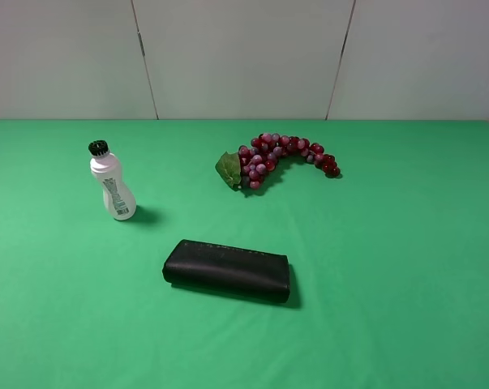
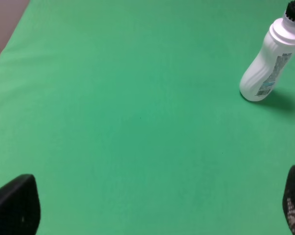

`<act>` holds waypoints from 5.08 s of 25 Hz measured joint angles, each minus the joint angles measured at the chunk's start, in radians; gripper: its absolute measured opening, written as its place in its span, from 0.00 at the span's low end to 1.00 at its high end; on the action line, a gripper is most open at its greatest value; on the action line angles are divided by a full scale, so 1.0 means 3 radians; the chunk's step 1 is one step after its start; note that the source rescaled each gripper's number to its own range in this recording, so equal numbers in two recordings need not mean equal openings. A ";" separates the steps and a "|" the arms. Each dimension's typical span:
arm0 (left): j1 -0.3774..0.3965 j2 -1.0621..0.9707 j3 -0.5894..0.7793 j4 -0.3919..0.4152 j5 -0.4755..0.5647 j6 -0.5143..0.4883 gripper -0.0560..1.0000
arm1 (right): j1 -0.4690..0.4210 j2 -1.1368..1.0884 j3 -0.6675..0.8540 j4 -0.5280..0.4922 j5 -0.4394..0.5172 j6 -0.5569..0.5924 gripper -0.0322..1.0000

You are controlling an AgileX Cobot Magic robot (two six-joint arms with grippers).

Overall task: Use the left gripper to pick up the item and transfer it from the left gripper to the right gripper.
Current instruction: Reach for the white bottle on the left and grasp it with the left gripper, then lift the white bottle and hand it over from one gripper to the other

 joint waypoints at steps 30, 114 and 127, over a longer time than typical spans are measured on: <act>0.0000 0.1202 -0.0857 -0.0018 0.0175 0.0170 1.00 | 0.0000 0.0000 0.0000 0.0000 0.0000 0.0000 1.00; -0.1396 0.6145 -0.2445 -0.0014 -0.0850 0.0012 0.49 | 0.0000 0.0000 0.0000 0.0013 0.0000 0.0000 1.00; -0.1396 0.6145 -0.2447 0.0000 -0.0910 0.0012 0.06 | 0.0000 0.0000 0.0000 0.0013 0.0000 0.0000 1.00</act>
